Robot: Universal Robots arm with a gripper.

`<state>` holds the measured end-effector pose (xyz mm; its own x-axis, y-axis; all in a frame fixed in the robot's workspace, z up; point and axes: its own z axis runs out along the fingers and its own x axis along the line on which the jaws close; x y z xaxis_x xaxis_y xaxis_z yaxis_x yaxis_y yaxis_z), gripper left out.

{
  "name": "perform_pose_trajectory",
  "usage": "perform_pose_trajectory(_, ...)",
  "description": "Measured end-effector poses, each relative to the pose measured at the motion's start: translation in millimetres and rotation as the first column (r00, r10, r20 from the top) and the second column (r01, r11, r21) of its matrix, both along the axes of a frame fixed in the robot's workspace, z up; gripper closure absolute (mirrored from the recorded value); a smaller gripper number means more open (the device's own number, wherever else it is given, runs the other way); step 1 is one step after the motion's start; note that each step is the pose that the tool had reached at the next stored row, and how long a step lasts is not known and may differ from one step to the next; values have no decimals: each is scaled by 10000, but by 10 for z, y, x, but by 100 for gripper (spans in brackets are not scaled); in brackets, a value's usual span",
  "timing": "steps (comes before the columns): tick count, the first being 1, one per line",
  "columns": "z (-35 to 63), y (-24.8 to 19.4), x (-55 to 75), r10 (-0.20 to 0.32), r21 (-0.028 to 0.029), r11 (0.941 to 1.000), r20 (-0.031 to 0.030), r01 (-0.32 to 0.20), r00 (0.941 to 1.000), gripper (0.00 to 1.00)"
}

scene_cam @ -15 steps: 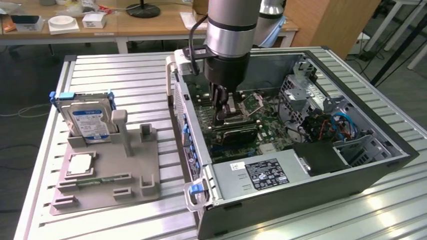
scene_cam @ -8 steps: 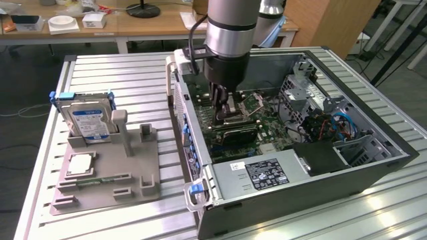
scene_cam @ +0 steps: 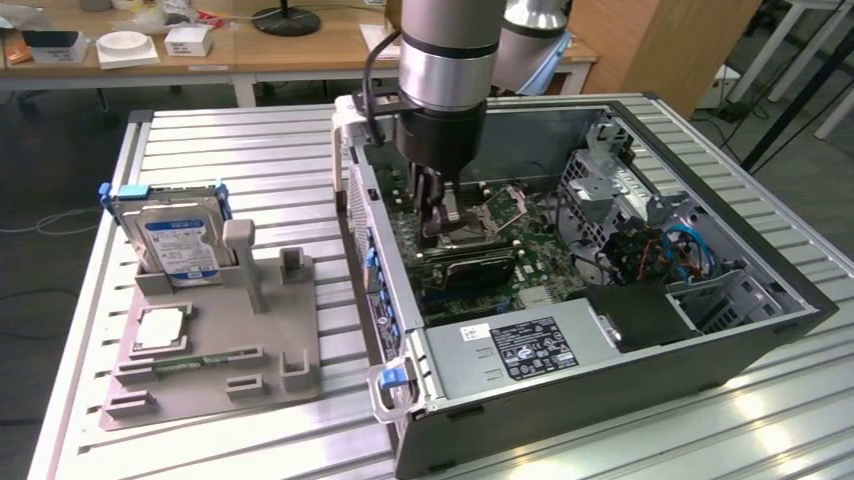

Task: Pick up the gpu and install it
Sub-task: 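Press down on the gpu until it lock into place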

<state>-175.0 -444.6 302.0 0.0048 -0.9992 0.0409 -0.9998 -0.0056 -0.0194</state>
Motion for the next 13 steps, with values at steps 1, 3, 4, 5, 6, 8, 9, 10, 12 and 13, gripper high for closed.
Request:
perform_pose_trajectory(1,0,1,-20,-1,0,10000,0,1,10000,89)
perform_pose_trajectory(3,0,2,-28,0,0,10000,1,0,10000,89)
perform_pose_trajectory(4,-1,2,-39,1,1,10000,1,-1,10000,89)
perform_pose_trajectory(5,-3,2,-61,1,-2,10000,1,-1,10000,89)
perform_pose_trajectory(6,-6,2,-85,1,-2,10000,0,-1,10000,89)
perform_pose_trajectory(8,-9,3,-109,0,-1,10000,2,0,10000,89)
perform_pose_trajectory(9,-9,3,-109,1,-2,10000,3,-1,10000,89)
perform_pose_trajectory(10,-9,3,-109,1,-1,10000,3,-1,10000,89)
perform_pose_trajectory(12,-8,1,-110,1,24,10000,-3,-1,10000,89)
perform_pose_trajectory(13,-8,1,-110,-1,67,10000,-33,1,10000,89)
